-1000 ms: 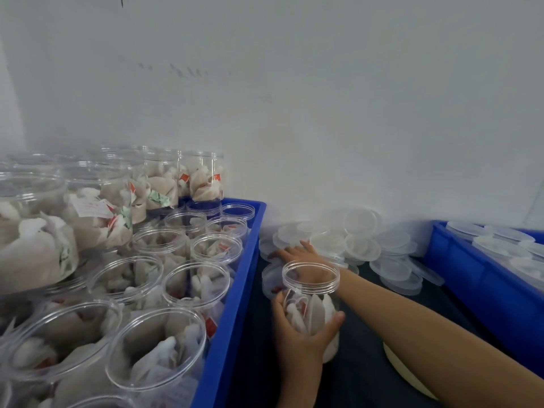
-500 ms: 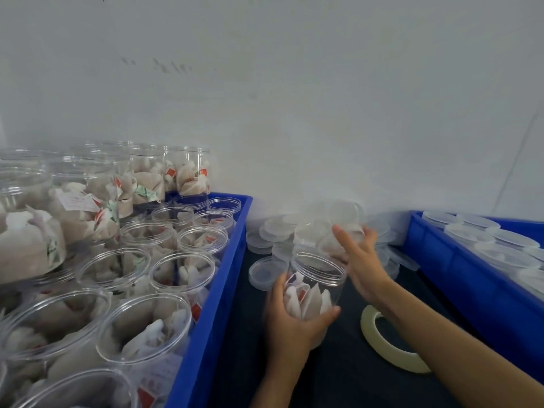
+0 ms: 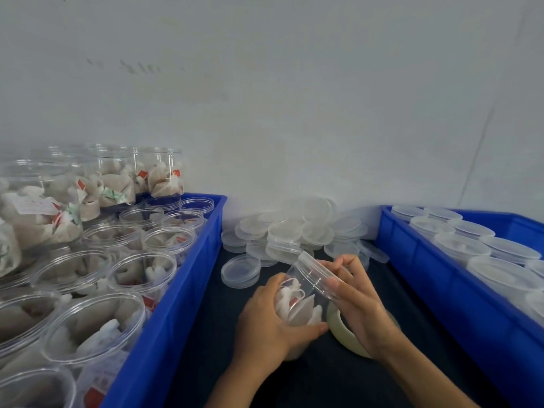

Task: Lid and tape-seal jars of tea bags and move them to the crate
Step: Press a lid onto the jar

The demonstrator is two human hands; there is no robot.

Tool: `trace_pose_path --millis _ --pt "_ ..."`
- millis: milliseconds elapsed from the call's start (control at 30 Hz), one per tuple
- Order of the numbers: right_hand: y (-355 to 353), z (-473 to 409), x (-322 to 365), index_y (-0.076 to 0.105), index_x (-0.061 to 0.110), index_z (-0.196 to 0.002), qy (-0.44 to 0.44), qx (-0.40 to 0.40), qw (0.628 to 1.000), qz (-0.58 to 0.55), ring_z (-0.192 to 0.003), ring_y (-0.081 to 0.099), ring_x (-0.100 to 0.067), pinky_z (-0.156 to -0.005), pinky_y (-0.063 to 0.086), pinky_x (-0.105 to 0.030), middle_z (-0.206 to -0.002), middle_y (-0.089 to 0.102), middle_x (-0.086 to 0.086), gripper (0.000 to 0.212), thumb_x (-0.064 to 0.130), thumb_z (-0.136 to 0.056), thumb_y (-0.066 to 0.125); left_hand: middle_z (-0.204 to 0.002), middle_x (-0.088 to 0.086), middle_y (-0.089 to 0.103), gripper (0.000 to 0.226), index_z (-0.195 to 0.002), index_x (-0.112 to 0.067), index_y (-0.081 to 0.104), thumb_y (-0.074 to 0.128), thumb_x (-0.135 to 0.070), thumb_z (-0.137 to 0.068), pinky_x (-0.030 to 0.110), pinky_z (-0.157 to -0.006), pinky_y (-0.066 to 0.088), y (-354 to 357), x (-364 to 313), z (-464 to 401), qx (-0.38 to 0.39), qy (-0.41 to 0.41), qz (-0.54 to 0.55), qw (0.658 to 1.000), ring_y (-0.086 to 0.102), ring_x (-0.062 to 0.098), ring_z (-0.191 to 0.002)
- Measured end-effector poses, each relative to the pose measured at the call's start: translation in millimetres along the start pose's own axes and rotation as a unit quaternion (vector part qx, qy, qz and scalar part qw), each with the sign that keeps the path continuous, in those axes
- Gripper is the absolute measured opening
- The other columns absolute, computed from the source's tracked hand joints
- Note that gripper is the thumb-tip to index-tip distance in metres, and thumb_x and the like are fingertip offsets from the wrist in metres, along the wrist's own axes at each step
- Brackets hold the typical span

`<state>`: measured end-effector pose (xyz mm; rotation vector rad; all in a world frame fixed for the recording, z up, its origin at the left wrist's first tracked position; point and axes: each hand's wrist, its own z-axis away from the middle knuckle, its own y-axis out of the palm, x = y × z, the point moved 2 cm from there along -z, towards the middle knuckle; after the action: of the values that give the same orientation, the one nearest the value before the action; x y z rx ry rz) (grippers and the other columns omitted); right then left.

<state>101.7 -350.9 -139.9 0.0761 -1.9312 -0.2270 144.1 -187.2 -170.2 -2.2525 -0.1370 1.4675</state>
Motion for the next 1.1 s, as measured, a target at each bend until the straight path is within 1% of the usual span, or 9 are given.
trace_pose_path --millis 100,300,433,600,833,900,967,1033,1100 --pt "-1.6 -0.2 7.6 0.054 0.009 -0.12 -0.02 0.049 0.995 0.083 -0.108 0.062 -0.03 -0.088 0.053 -0.036 -0.118 0.062 -0.014 0.047 0.025 -0.077 0.066 -0.114 -0.022 0.062 0.092 -0.125 -0.048 0.05 0.083 -0.068 -0.041 0.028 -0.092 0.052 -3.5 -2.2 -1.9 0.045 -0.014 0.011 0.999 0.059 -0.001 -0.105" --pt "-5.4 1.4 14.4 0.059 0.014 -0.13 0.013 0.12 0.992 0.039 -0.118 0.058 -0.031 -0.095 0.051 -0.036 -0.129 0.061 -0.014 0.051 0.022 -0.081 0.065 -0.114 -0.021 0.069 0.077 -0.121 -0.048 0.057 0.087 -0.051 -0.05 0.011 -0.085 0.048 -12.2 -5.1 -7.1 0.191 -0.046 0.129 0.972 0.063 -0.005 -0.104" --pt "-9.6 4.5 18.5 0.067 0.019 -0.122 0.048 0.162 0.985 -0.03 -0.116 0.06 -0.027 -0.094 0.052 -0.036 -0.127 0.064 -0.01 0.047 0.021 -0.075 0.066 -0.117 0.0 0.069 0.088 -0.123 -0.022 0.055 0.083 -0.051 -0.045 0.033 -0.09 0.055 -15.1 -2.9 -5.1 0.27 -0.133 0.221 0.928 0.067 0.018 -0.105" --pt "-3.7 6.1 23.5 0.071 0.018 -0.117 0.036 0.177 0.982 -0.049 -0.121 0.057 -0.027 -0.096 0.051 -0.039 -0.133 0.059 -0.008 0.044 0.018 -0.073 0.067 -0.101 0.006 0.075 0.086 -0.116 -0.014 0.06 0.089 -0.057 -0.048 0.03 -0.077 0.056 -16.4 -0.5 3.9 0.354 -0.178 0.361 0.844 0.071 0.019 -0.092" --pt "-4.3 2.9 31.0 0.063 0.018 -0.129 0.038 0.204 0.977 -0.042 -0.125 0.055 -0.027 -0.097 0.049 -0.034 -0.134 0.059 -0.01 0.055 0.035 -0.078 0.076 -0.109 0.018 0.066 0.084 -0.116 -0.004 0.068 0.09 -0.055 -0.052 0.04 -0.087 0.053 -1.2 0.1 3.4 0.351 -0.175 0.461 0.796 0.064 0.029 -0.097" --pt "-13.7 2.2 43.4 0.055 0.02 -0.137 0.054 0.233 0.971 -0.008 -0.132 0.049 -0.028 -0.104 0.045 -0.037 -0.142 0.052 -0.009 0.057 0.031 -0.083 0.069 -0.11 0.012 0.07 0.075 -0.11 -0.015 0.075 0.088 -0.059 -0.051 0.038 -0.089 0.054 -0.4 -5.4 2.3 0.342 -0.167 0.429 0.819 0.067 0.026 -0.1" --pt "-21.5 1.5 56.7 0.047 0.028 -0.142 0.071 0.247 0.963 0.077 -0.133 0.048 -0.026 -0.108 0.043 -0.039 -0.145 0.049 -0.004 0.061 0.039 -0.084 0.063 -0.111 0.006 0.072 0.069 -0.112 -0.024 0.072 0.084 -0.057 -0.053 0.036 -0.09 0.055 -0.8 -14.4 0.2 0.307 -0.127 0.335 0.882 0.069 0.022 -0.102" --pt "-20.1 0.9 58.7 0.054 0.041 -0.131 0.084 0.201 0.958 0.183 -0.124 0.056 -0.015 -0.099 0.051 -0.035 -0.135 0.057 0.009 0.063 0.065 -0.074 0.064 -0.112 0.002 0.071 0.074 -0.117 -0.023 0.062 0.081 -0.053 -0.052 0.034 -0.086 0.057 1.1 -21.6 -3.1 0.239 -0.09 0.263 0.931 0.069 0.019 -0.102" --pt "-14.1 0.1 50.9 0.059 0.047 -0.12 0.071 0.123 0.957 0.253 -0.114 0.061 -0.003 -0.086 0.055 -0.026 -0.124 0.062 0.018 0.058 0.072 -0.068 0.063 -0.105 -0.005 0.071 0.071 -0.111 -0.026 0.06 0.08 -0.056 -0.049 0.023 -0.077 0.057 2.8 -26.5 -3.6 0.174 -0.052 0.216 0.959 0.07 0.012 -0.095"
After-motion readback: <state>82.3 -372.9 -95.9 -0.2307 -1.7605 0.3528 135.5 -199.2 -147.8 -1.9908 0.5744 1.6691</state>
